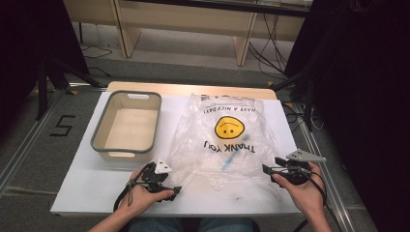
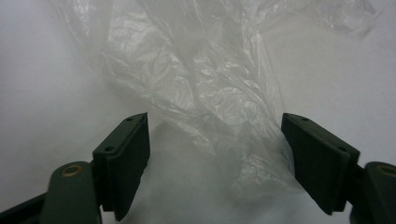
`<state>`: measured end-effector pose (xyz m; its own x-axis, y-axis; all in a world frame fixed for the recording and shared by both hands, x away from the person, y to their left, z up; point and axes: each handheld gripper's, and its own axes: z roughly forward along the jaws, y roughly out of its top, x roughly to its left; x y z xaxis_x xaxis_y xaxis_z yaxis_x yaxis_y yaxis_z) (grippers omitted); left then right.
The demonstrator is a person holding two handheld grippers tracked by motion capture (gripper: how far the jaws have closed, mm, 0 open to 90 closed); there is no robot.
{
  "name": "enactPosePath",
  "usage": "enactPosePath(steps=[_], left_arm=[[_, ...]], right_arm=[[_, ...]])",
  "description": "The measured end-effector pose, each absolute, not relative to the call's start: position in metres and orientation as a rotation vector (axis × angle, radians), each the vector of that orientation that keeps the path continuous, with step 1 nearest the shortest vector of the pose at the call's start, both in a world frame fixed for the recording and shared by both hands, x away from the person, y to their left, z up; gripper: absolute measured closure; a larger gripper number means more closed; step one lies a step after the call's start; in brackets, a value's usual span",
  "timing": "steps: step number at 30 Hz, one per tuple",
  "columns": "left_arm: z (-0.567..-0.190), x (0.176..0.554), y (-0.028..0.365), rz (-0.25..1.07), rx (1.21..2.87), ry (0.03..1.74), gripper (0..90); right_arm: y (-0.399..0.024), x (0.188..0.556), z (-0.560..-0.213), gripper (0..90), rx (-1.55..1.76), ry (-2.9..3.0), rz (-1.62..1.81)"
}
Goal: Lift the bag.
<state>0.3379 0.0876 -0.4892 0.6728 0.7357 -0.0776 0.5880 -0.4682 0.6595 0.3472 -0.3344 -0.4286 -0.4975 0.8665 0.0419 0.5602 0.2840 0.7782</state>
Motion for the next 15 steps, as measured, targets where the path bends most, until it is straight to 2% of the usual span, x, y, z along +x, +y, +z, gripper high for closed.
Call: enactPosePath(steps=[7,15], left_arm=[[-0.490,0.334,0.087,0.332,2.243,0.985,30.5],[-0.486,0.333,0.087,0.333,2.246,1.012,48.9]], right_arm=[[-0.337,0.344,-0.430,40.7,1.233,2.301,1.034],[-0.331,0.337,-0.441,39.9,1.147,2.526,0.879]])
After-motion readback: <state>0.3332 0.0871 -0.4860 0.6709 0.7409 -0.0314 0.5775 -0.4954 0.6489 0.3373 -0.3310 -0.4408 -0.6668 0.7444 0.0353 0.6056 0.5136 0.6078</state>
